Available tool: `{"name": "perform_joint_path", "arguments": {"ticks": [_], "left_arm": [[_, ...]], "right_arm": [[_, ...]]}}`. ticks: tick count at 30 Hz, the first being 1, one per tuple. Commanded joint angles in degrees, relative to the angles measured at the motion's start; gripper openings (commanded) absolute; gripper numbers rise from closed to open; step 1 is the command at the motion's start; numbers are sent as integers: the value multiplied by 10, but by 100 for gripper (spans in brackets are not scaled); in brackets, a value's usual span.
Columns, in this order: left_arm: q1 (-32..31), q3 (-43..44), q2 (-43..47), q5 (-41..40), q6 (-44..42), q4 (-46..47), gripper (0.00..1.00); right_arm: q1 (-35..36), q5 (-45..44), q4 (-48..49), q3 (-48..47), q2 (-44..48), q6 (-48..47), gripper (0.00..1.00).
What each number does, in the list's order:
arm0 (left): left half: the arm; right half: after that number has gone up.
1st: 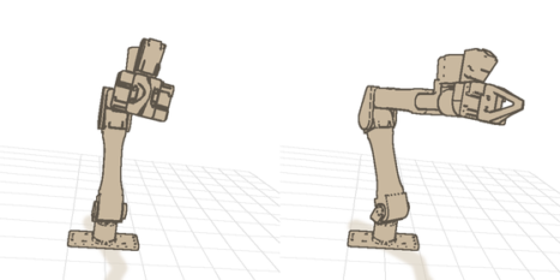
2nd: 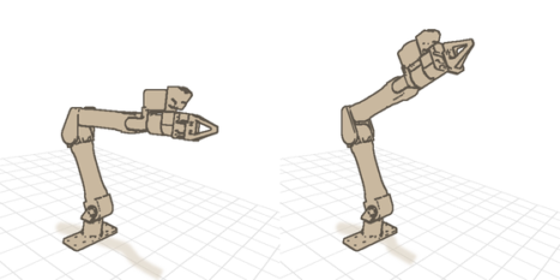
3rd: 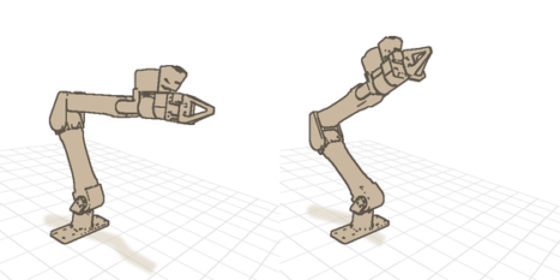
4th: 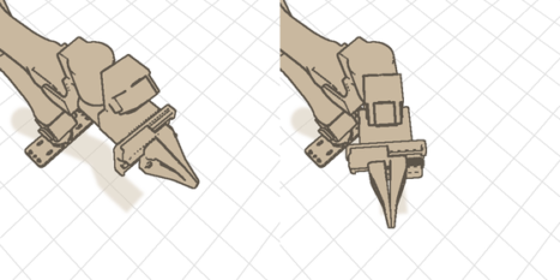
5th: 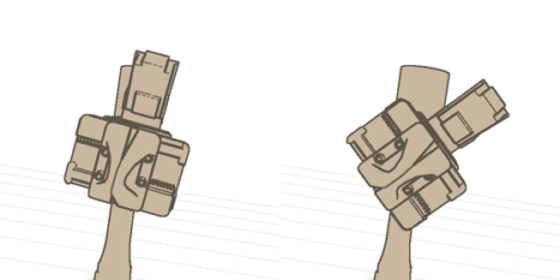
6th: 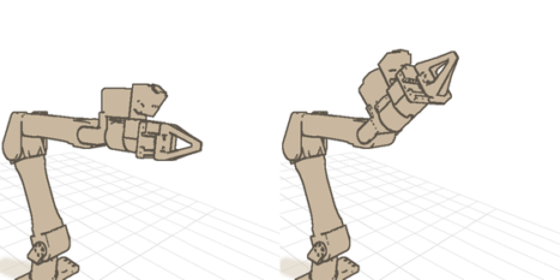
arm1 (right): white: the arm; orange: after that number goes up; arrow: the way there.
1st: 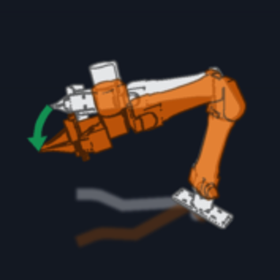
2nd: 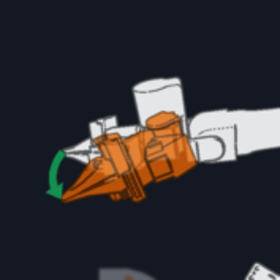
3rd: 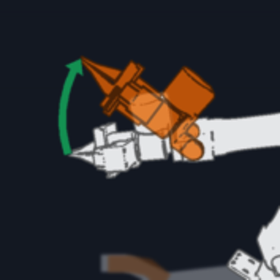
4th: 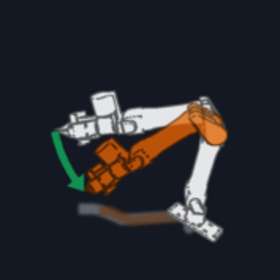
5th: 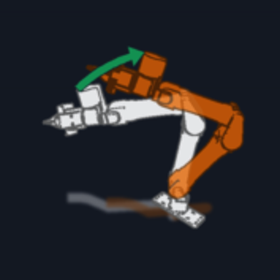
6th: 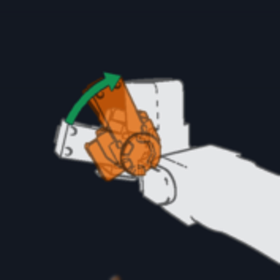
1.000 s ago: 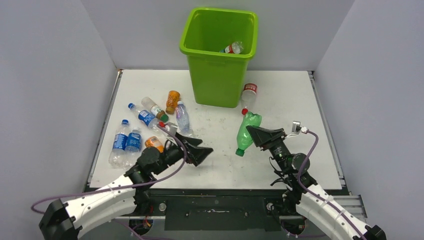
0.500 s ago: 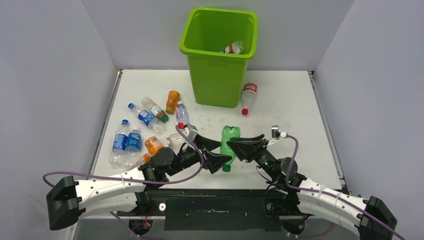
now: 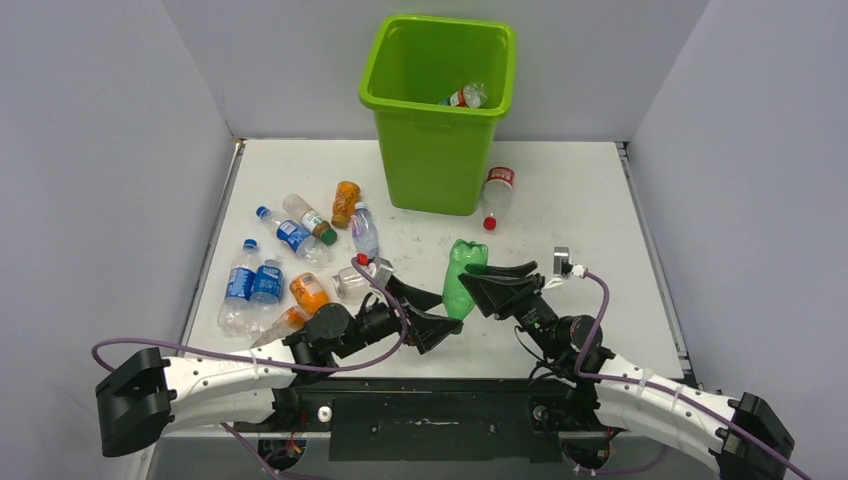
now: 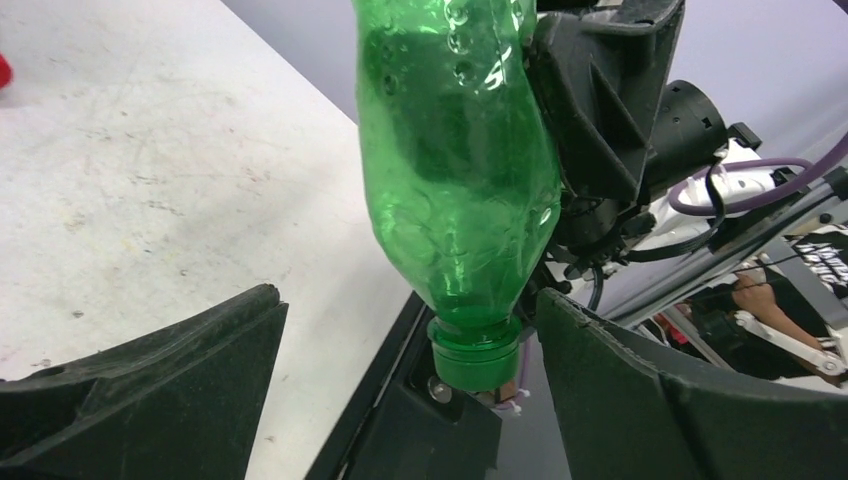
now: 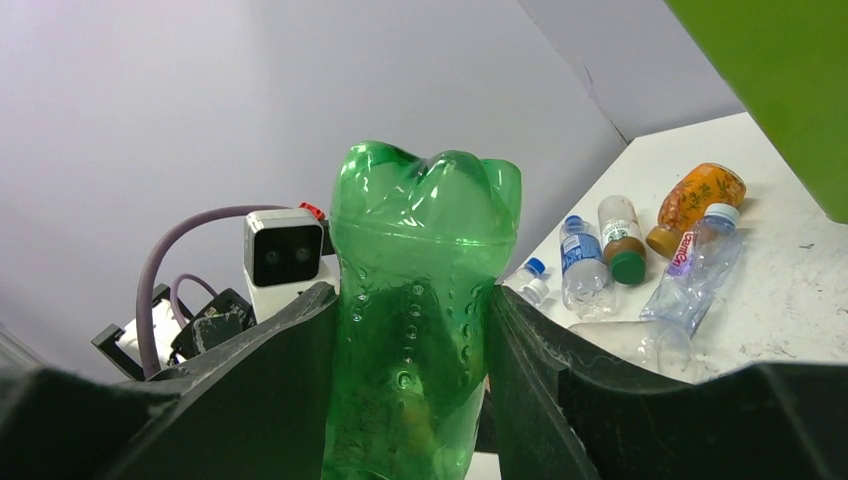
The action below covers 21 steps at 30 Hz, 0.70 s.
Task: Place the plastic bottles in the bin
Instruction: Pick up the plastic bottle at the center of the board, then place the plastic bottle in the trash bin.
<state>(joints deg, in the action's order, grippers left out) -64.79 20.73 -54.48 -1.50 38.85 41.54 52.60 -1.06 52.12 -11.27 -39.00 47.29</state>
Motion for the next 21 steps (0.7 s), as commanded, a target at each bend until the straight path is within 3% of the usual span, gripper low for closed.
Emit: {"name": "perform_joint_path", "arguments": {"ticks": [1,7,13,15,16,18,19,20,21], "left_arm": [[-4,19,-26,44,26,78,91],[-6,26,-46,65,32,94,72],[-7,28,-45,64,20,98,27],[-7,33,-38,66,6,83,10],[-7,38,-31,64,-5,64,1],[-7,56,-3,52,-34,-3,0],[-7,68,14,44,-56,-42,0],[-7,81,31,36,-77,-85,0],[-6,97,48,28,-101,-127,0]], "right_arm": [[7,6,63,-24,-14,-3,29],[10,2,63,-20,-10,-5,29],[12,6,49,-24,-9,-5,34],[13,6,16,-32,-3,-10,47],[13,14,-9,-40,2,-14,61],[13,27,-91,-70,19,-32,86],[13,28,-142,-91,26,-43,94],[13,27,-193,-109,35,-53,97],[13,26,-240,-130,43,-65,91]]}}
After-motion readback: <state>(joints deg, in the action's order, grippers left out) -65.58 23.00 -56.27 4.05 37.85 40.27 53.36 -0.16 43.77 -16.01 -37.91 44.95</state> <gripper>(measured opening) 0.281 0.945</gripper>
